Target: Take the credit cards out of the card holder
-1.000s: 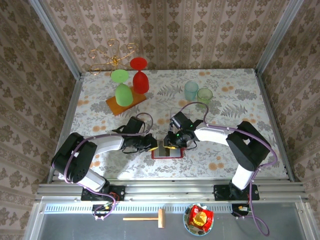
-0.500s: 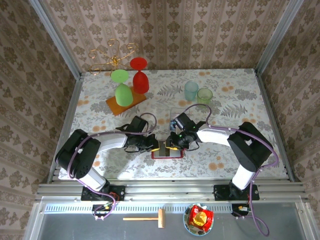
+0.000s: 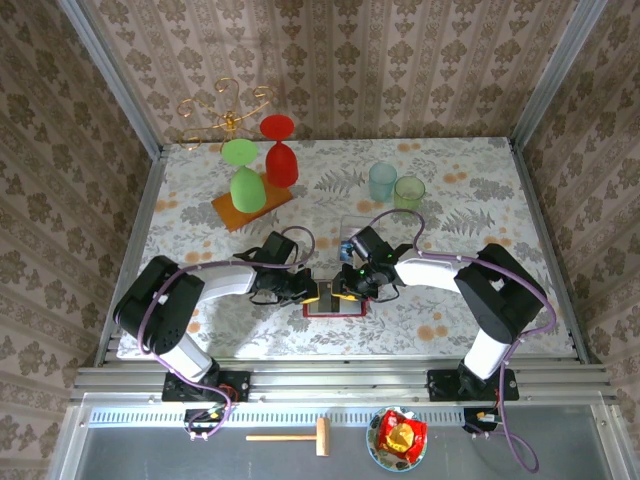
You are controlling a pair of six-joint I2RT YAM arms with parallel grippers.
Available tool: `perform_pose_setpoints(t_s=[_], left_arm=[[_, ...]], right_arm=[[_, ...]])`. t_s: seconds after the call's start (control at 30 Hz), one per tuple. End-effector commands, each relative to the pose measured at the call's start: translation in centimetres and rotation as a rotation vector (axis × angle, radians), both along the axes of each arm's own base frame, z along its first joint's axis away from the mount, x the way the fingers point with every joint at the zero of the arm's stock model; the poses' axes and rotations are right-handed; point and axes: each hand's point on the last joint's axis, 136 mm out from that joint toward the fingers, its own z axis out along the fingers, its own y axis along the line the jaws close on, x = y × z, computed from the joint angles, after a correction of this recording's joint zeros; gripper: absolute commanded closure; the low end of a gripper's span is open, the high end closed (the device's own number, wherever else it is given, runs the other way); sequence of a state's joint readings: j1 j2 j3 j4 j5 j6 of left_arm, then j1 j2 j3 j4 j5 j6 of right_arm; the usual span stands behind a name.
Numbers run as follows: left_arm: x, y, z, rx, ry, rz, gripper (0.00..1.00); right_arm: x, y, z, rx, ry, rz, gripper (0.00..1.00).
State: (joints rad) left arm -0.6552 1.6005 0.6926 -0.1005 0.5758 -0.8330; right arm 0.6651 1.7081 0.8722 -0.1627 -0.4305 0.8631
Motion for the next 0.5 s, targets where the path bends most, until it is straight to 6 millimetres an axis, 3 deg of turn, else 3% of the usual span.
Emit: perform_pose_setpoints(t_s=[0.0,0.47], left_arm=[[-0.31,0.3,-0.56,0.041,0.007,-0.02,0.97],[-0.43,0.38,-0.74,0.048,0.014,-0.019,0.97]], right_arm=[[-0.45,-0.24,-0.66,0.003,0.025,0.0,0.73],[-0.47,0.6,-0.65,0.075,0.04,-0.005,0.76]])
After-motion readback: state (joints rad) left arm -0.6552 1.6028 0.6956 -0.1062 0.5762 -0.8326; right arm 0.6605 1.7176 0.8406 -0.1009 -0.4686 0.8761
